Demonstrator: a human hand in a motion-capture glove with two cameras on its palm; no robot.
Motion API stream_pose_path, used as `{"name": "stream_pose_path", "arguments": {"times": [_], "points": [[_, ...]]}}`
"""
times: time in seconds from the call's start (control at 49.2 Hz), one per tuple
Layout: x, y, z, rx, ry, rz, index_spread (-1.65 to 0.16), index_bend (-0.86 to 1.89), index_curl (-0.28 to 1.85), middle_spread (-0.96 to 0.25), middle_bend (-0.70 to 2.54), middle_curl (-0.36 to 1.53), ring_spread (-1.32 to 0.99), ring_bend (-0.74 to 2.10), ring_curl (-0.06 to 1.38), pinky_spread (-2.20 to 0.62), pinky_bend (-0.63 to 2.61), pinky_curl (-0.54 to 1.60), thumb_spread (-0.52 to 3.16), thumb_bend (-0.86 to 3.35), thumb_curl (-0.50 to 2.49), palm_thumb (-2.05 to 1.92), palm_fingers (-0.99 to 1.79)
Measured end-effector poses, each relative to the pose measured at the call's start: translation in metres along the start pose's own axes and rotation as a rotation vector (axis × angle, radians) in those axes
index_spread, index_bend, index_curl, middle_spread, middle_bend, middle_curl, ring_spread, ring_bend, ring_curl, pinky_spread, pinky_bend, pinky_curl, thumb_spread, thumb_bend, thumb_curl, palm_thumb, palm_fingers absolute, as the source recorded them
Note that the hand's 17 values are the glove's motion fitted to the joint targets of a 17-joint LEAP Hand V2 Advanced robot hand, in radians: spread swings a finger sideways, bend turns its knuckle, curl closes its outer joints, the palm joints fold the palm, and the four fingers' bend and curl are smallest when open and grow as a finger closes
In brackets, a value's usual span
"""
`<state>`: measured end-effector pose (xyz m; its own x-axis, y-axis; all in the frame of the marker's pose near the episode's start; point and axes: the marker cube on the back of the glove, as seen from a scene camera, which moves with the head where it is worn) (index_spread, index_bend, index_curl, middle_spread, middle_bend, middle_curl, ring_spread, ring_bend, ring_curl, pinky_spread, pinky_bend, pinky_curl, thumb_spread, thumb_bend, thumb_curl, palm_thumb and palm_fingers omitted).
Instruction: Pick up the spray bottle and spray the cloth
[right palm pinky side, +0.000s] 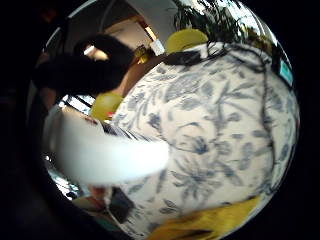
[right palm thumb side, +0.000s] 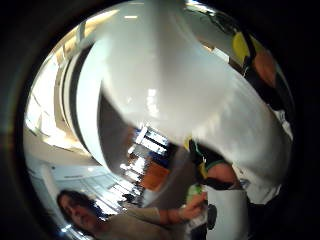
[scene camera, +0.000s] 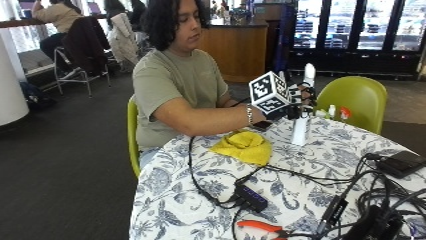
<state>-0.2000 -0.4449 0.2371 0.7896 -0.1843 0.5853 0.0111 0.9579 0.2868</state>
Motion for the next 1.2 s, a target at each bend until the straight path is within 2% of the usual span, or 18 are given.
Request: {"name": "stream_pose_path", "arguments": {"times": [0.102, 0.183, 0.264, 0.366, 0.467, 0.528, 0.589, 1.199], "points": [[0.004, 0.005, -0.022, -0.059, 0.155, -0.08, -0.3, 0.11, 0.47, -0.15, 0.38, 0.46, -0.14, 0.47, 0.41, -0.12, 0.4, 0.4, 0.8, -0.06, 0.62, 0.7, 0.95], [-0.002, 0.011, -0.032, -0.103, 0.178, -0.098, -0.3, 0.07, 0.43, -0.12, 0.31, 0.43, -0.13, 0.44, 0.41, -0.06, 0.43, 0.42, 0.84, -0.05, 0.59, 0.68, 0.74], [-0.01, 0.017, -0.048, -0.086, 0.206, -0.15, -0.3, 0.05, 0.37, -0.1, 0.26, 0.42, -0.11, 0.42, 0.39, -0.01, 0.44, 0.41, 0.86, -0.05, 0.55, 0.65, 0.64], [-0.02, 0.022, -0.069, -0.083, 0.311, -0.258, -0.31, 0.07, 0.32, -0.08, 0.25, 0.41, -0.1, 0.42, 0.38, 0.03, 0.44, 0.39, 0.87, -0.05, 0.51, 0.61, 0.63], [-0.033, 0.029, -0.086, -0.277, 0.478, -0.339, -0.32, 0.1, 0.29, -0.08, 0.25, 0.4, -0.11, 0.41, 0.37, 0.05, 0.41, 0.38, 0.87, -0.05, 0.48, 0.57, 0.62], [-0.036, 0.035, -0.1, -0.393, 0.537, -0.33, -0.34, 0.12, 0.29, -0.08, 0.23, 0.4, -0.11, 0.35, 0.36, 0.1, 0.38, 0.37, 0.87, -0.04, 0.46, 0.57, 0.48], [-0.041, 0.04, -0.107, -0.435, 0.553, -0.317, -0.35, 0.14, 0.29, -0.08, 0.22, 0.39, -0.11, 0.33, 0.36, 0.13, 0.37, 0.37, 0.88, -0.04, 0.45, 0.57, 0.44], [-0.063, 0.056, -0.131, -0.547, 0.547, -0.274, -0.4, 0.15, 0.28, -0.07, 0.18, 0.33, -0.11, 0.28, 0.33, 0.2, 0.31, 0.34, 0.93, -0.03, 0.38, 0.6, 0.45]]}}
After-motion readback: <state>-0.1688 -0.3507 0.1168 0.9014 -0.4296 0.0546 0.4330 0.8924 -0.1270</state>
